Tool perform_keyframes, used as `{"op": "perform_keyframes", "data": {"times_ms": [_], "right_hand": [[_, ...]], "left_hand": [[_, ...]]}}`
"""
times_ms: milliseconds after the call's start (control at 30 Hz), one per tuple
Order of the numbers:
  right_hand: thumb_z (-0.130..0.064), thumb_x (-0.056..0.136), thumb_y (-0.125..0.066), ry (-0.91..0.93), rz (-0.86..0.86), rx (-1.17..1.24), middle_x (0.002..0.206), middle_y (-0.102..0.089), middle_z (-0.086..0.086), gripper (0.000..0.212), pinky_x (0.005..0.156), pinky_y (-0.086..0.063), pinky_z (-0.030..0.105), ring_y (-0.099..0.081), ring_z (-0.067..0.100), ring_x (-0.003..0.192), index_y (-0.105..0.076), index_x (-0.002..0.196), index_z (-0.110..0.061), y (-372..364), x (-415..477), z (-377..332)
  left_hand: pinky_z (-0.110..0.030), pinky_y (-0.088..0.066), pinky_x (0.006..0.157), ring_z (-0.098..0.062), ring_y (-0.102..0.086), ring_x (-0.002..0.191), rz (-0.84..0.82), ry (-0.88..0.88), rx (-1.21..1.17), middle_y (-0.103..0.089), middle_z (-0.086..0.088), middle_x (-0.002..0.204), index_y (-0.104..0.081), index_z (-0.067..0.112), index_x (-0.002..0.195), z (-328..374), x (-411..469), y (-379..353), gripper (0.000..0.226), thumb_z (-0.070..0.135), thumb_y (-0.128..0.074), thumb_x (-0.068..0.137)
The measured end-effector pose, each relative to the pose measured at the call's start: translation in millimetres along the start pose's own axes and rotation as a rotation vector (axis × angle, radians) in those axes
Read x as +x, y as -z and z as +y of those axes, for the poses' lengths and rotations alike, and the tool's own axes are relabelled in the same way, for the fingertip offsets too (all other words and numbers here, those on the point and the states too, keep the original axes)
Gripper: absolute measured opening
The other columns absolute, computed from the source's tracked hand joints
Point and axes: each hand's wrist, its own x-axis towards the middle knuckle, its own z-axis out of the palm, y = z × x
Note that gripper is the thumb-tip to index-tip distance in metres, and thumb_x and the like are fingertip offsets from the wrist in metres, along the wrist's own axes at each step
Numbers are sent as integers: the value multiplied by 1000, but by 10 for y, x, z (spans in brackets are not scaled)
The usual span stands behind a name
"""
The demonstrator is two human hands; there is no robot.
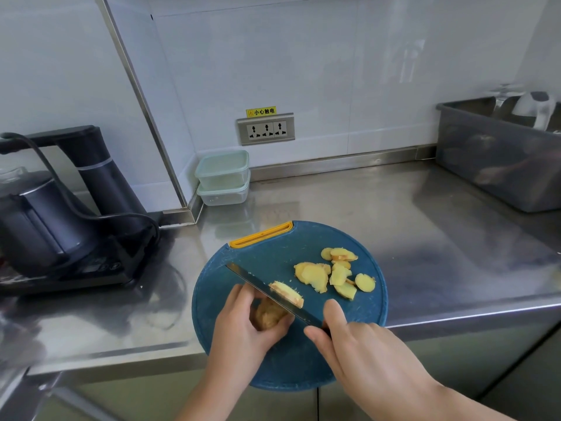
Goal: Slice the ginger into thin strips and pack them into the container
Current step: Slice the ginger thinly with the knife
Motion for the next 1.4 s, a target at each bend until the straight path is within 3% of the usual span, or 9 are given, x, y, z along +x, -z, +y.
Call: {"op": "perform_keyframes", "data": {"times_ms": [200,367,533,667,800,867,1133,1267,1400], "right_hand": [[-68,40,51,-30,19,36,63,-43,-6,86,52,-37,24,-48,14,57,-11,85,-30,-8,-16,-2],[-69,42,50,-14,15,19,62,-41,-6,85,48,-30,23,-39,15,50,-12,84,-29,13,-21,14],[-66,58,29,-6,-59,84,64,-41,-6,65,51,-32,24,-40,15,54,-15,87,-28,66,-10,-10],[-71,61,29,22,-22,135,66,-43,-6,68,57,-39,28,-45,16,59,-17,89,-28,35,-4,6],[-59,88,-4,-9,-64,299,67,-44,-2,43,61,-39,34,-42,16,60,-28,88,-24,108,32,60],[-56,92,-10,11,-39,306,66,-45,0,38,59,-39,34,-43,17,59,-31,83,-25,135,35,86],[-55,95,-10,47,-56,225,67,-45,-1,40,63,-43,35,-45,17,60,-35,84,-25,175,69,61],[-56,93,-7,53,-63,184,67,-44,-2,42,61,-42,33,-46,18,60,-35,85,-25,144,85,50],[-58,89,-4,51,-93,166,66,-44,-3,44,60,-40,31,-45,17,58,-34,84,-26,161,109,62]], "left_hand": [[-32,-54,81,-6,-63,96,-7,4,-11,-62,14,101,-57,39,104,-1,-2,1,47,49,-77,62],[-33,-54,80,-7,-62,96,-9,-12,14,-59,15,100,-57,38,104,7,-3,1,46,43,-79,65],[-30,-53,76,-4,-62,93,0,-36,36,-58,16,98,-58,37,100,21,-4,8,42,40,-81,65],[-32,-54,74,-4,-63,89,-1,-38,37,-57,15,95,-59,36,95,10,3,11,39,40,-82,64],[-35,-54,69,-8,-63,82,-15,-49,52,-55,13,93,-57,32,89,-29,14,7,41,56,-73,59],[-37,-53,68,-10,-64,80,-12,-47,46,-55,11,92,-56,30,86,-48,19,-1,43,57,-72,58],[-29,-54,69,-8,-64,82,2,-71,38,-55,13,91,-55,37,94,-89,35,-16,45,56,-74,58],[-30,-54,68,-9,-64,80,11,-66,30,-56,13,91,-56,38,92,-119,39,-24,45,37,-85,58],[-28,-53,67,-9,-64,80,4,-65,4,-55,13,92,-55,40,92,-111,40,-15,43,47,-80,58]]}}
